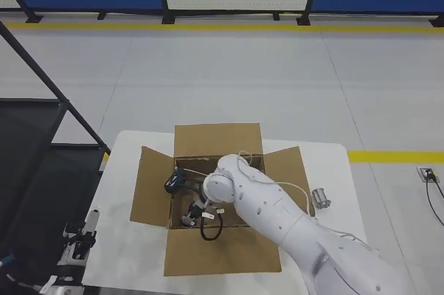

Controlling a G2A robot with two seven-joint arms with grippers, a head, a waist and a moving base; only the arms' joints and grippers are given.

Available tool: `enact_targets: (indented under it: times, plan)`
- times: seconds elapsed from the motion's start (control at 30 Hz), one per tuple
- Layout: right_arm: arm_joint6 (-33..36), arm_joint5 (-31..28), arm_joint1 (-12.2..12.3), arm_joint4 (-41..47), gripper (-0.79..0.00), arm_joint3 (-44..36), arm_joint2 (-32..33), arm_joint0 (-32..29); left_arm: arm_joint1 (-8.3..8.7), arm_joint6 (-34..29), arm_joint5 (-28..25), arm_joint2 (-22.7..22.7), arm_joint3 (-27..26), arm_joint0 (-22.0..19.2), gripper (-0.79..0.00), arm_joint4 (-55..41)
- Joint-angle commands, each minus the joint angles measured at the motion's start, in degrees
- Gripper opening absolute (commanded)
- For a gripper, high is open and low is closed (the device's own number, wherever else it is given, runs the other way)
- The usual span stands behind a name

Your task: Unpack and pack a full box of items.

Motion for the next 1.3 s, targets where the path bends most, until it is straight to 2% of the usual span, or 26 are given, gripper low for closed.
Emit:
enact_targets:
  times: [0.0, 0.33, 0.43, 0.87, 1.27]
  plan:
    - [0.0, 0.1, 0.0, -0.1, 0.000, 0.0, 0.0, 0.0, 0.05, -0.4, -0.1, -0.3, 0.3, -0.3, 0.000, -0.4]
    - [0.6, -0.9, 0.0, -0.8, 0.000, -0.4, -0.5, -1.3, 0.07, -0.6, -0.1, -0.4, 0.5, -0.5, 0.000, -0.5]
    - [3.1, -0.5, -0.7, -1.7, 0.000, -1.2, -1.3, -2.1, 0.07, -0.6, -0.1, -0.4, 0.5, -0.5, 0.000, -0.5]
    - [4.9, -2.3, -2.9, -2.7, 0.000, -0.7, -1.9, -4.3, 0.07, -0.6, -0.1, -0.4, 0.5, -0.5, 0.000, -0.5]
    - [-0.6, -2.0, -5.1, -5.1, 0.000, 4.9, -1.8, -5.2, 0.07, -0.6, -0.1, -0.4, 0.5, -0.5, 0.000, -0.5]
